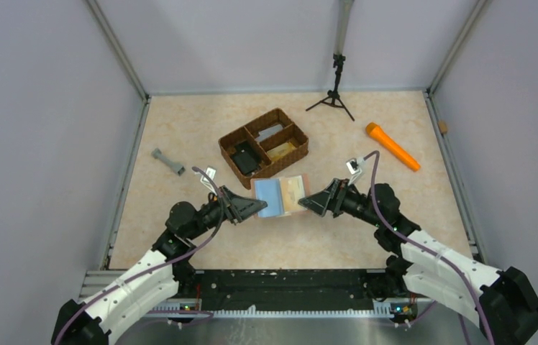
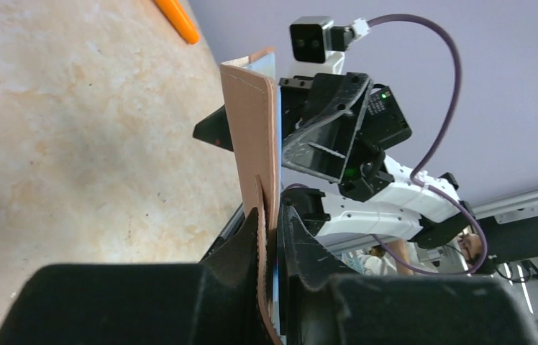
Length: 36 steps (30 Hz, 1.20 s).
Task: Take the credit cards out of the card holder
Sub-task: Remove the credit card from the card holder.
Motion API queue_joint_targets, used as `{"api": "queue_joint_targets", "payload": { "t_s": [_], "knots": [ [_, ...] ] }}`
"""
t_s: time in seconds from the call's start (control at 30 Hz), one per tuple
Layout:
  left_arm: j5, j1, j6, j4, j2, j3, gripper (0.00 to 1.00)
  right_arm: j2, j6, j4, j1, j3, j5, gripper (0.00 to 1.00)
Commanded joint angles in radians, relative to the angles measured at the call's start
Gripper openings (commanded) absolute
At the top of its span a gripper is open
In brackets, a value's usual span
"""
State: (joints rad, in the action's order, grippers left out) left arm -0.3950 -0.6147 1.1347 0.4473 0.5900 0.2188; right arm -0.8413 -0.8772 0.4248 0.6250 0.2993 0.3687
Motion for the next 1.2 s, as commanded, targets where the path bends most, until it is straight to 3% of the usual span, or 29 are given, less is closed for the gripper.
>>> {"api": "queue_joint_targets", "payload": {
  "t_s": [0.0, 0.13, 0.33, 0.47, 0.87, 1.0, 1.07, 1.1, 1.17],
  "knots": [
    [-0.060, 0.006, 0.059, 0.204, 0.016, -0.019, 0.01, 0.028, 0.016, -0.035, -0.007, -0.007, -0.011, 0.89],
    [-0.096, 0.006, 0.077, 0.246, 0.040, -0.020, 0.01, 0.043, -0.028, 0.045, -0.007, -0.024, 0.026, 0.70],
    [-0.124, 0.006, 0.068, 0.248, 0.049, -0.018, 0.01, 0.052, -0.178, 0.320, -0.007, -0.098, 0.106, 0.23],
    [-0.112, 0.007, 0.050, 0.226, 0.054, -0.022, 0.01, 0.043, -0.207, 0.334, -0.007, -0.089, 0.133, 0.01],
    [-0.057, 0.007, -0.040, 0.084, -0.005, -0.035, 0.02, 0.104, -0.208, 0.210, -0.007, -0.066, 0.106, 0.00],
    [-0.082, 0.006, -0.026, 0.153, -0.001, -0.059, 0.00, 0.070, -0.244, 0.279, -0.007, -0.079, 0.148, 0.31],
    [-0.102, 0.006, -0.015, 0.195, 0.010, -0.063, 0.00, 0.043, -0.275, 0.332, -0.007, -0.091, 0.171, 0.36],
    [-0.110, 0.007, -0.010, 0.216, 0.014, -0.064, 0.00, 0.028, -0.290, 0.368, -0.007, -0.097, 0.181, 0.35],
    [-0.114, 0.007, -0.002, 0.237, 0.018, -0.065, 0.00, 0.014, -0.326, 0.421, -0.007, -0.114, 0.188, 0.17]
  ]
}}
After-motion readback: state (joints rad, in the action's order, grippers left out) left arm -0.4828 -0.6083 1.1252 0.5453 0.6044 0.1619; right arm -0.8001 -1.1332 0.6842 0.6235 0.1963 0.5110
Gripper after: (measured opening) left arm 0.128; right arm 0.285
